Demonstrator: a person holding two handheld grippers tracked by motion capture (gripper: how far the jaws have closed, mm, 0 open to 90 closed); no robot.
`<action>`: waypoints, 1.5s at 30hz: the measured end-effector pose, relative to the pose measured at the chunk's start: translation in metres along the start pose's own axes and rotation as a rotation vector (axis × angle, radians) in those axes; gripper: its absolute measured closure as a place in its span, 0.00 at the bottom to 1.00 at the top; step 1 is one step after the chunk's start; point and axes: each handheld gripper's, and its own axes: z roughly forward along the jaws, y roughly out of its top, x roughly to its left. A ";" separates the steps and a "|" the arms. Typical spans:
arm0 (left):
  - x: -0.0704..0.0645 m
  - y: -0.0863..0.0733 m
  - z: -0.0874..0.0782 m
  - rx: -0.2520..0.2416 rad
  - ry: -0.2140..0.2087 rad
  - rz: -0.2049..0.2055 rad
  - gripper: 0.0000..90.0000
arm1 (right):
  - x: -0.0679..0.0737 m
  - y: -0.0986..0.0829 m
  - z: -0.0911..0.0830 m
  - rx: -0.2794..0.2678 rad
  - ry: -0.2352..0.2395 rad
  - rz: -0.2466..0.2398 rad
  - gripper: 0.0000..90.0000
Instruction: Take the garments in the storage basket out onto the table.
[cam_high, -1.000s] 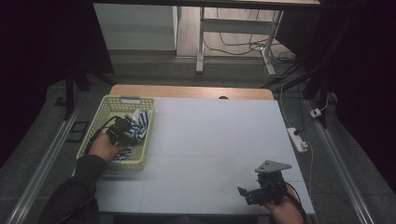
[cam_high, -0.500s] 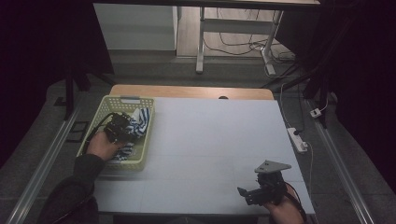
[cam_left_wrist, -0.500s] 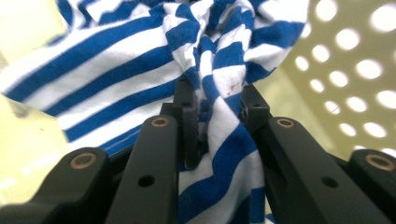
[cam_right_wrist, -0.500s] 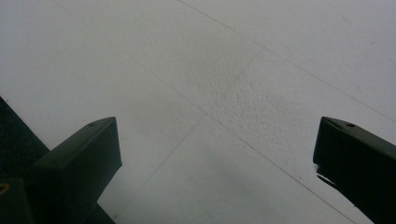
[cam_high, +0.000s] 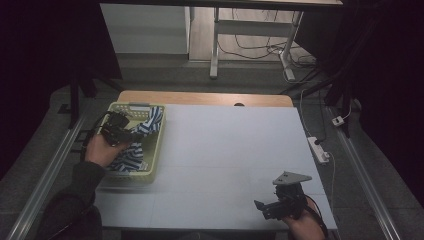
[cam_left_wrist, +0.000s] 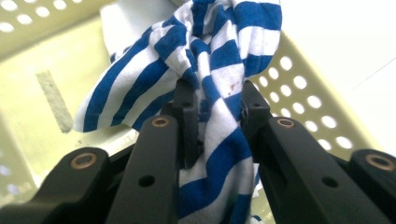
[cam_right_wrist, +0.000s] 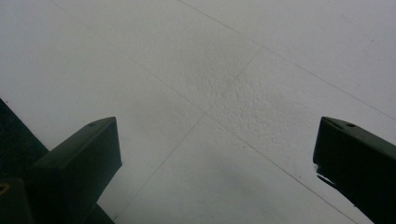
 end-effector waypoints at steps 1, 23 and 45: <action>0.000 0.001 -0.003 -0.005 0.001 0.000 0.82 | 0.000 0.000 0.000 -0.001 0.003 0.000 0.01; -0.010 0.047 -0.074 -0.128 -0.030 0.033 0.82 | 0.000 0.000 0.000 0.000 0.004 0.001 0.01; -0.039 0.102 -0.139 -0.230 -0.013 0.120 0.82 | 0.000 0.000 0.001 0.000 0.007 0.003 0.01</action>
